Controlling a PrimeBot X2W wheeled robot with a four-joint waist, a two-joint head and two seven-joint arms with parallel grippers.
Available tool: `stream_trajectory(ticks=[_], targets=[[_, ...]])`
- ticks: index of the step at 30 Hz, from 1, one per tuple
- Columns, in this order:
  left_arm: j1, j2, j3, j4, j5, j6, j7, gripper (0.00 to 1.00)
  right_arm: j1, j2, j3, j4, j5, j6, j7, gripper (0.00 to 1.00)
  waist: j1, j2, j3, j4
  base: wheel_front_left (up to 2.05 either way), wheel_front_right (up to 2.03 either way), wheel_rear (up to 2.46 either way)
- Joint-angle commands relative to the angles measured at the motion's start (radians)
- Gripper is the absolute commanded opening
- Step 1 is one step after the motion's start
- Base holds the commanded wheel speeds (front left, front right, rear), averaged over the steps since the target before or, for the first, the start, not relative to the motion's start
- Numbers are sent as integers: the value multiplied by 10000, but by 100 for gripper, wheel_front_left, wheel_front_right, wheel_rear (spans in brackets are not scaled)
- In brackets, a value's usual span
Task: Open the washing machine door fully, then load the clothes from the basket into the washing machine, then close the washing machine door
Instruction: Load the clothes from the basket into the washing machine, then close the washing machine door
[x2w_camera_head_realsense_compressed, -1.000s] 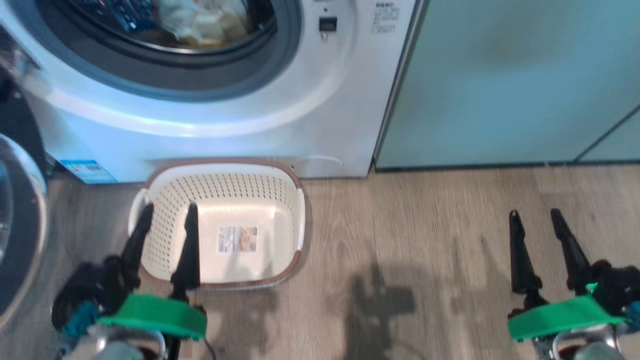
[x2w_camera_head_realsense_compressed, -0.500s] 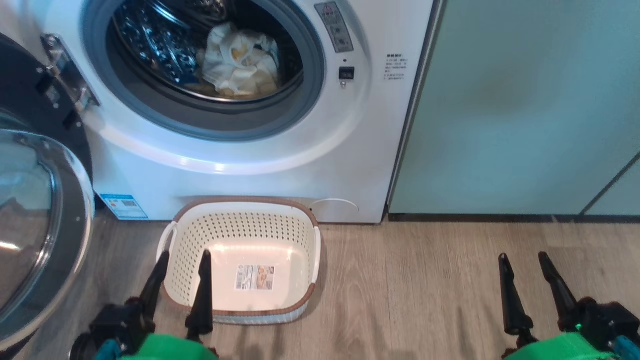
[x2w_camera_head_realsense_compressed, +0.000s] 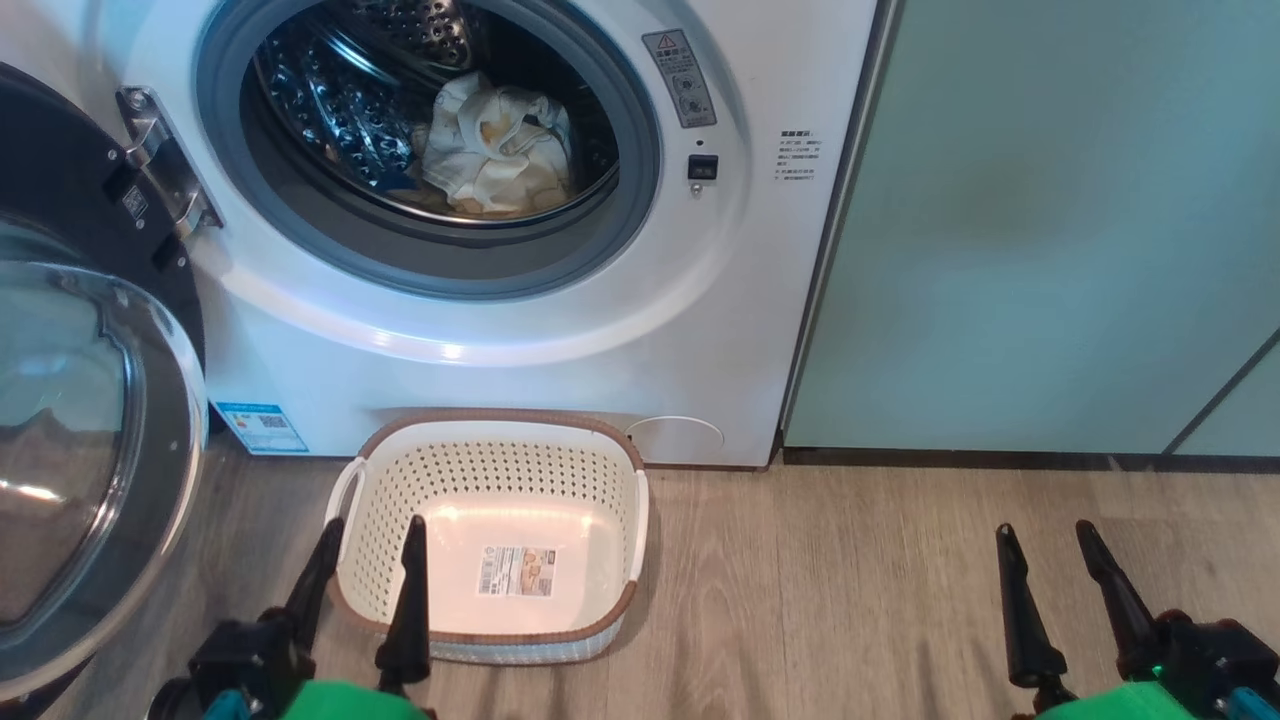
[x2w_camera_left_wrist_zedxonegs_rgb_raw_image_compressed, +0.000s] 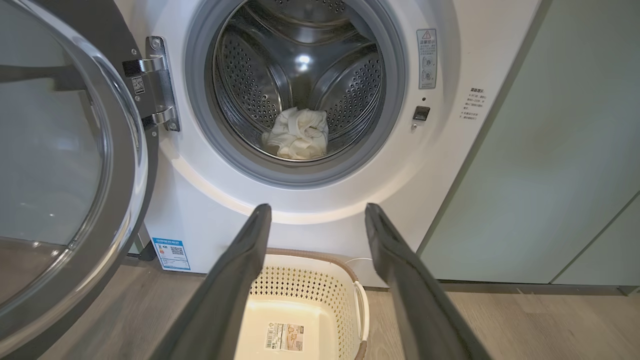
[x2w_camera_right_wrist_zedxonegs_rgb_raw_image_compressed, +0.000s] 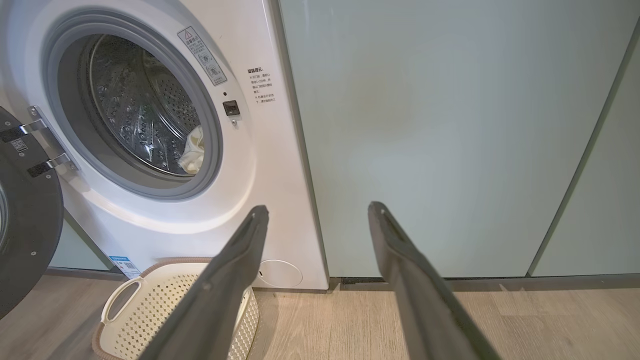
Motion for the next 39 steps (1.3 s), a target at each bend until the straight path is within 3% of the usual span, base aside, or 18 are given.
stream_trajectory(ticks=[1, 20, 39], targets=[[-249, 19, 445, -229, 127, -58, -62, 100, -227, -150, 187, -373, -81, 44, 39, 100, 0, 0, -9, 0, 0, 0, 0], [-295, -56, 487, -78, 288, -220, -62, 100, -262, -150, 146, -372, -60, 44, 6, 100, 0, 0, 22, -4, -9, 9, 0], [-405, -58, 403, 64, 345, -377, -58, 100, -280, -150, 108, -345, -43, 44, -17, 100, 0, 0, -12, 96, -144, 144, 1]])
